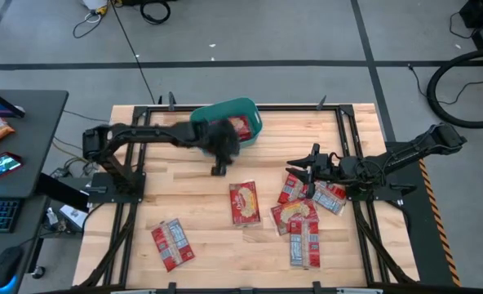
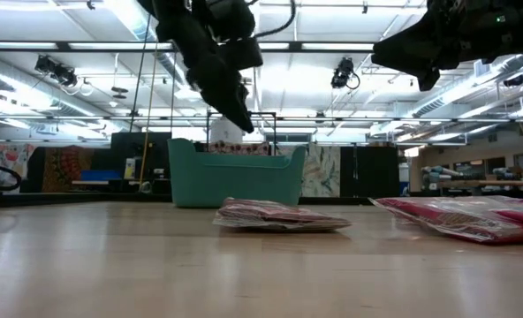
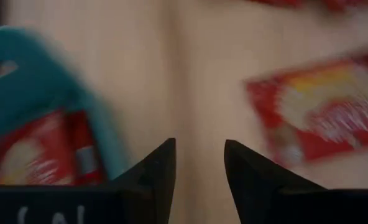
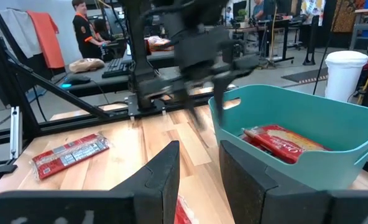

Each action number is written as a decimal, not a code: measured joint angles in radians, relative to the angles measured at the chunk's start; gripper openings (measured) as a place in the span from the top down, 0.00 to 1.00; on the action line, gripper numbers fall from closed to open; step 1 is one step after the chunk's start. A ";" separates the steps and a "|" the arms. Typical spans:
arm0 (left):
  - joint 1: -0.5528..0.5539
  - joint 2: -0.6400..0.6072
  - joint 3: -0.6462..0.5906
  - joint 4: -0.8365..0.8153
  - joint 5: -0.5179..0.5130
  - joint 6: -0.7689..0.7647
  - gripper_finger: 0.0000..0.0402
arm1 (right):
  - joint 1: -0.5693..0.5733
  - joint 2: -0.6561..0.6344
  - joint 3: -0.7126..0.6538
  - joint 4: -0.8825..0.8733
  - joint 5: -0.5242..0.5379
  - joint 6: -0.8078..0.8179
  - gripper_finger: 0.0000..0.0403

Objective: Sort popcorn bags into baskets
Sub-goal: Put the red popcorn bag into the green bin

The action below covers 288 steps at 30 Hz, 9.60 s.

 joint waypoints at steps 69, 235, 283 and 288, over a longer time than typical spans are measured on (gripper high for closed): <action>-0.450 0.187 -0.241 0.389 -0.375 0.472 0.96 | 0.000 0.010 0.000 0.010 0.000 0.007 0.71; -1.094 0.071 -0.208 -0.834 -0.488 -0.941 0.64 | -0.175 0.111 0.000 0.414 -0.140 -0.232 0.71; -1.147 -0.196 -0.406 -0.567 -0.505 -0.690 0.60 | -0.175 0.114 0.000 0.352 -0.140 -0.167 0.71; -1.148 -0.196 -0.423 -0.559 -0.499 -0.701 0.50 | -0.175 0.114 0.000 0.352 -0.140 -0.166 0.71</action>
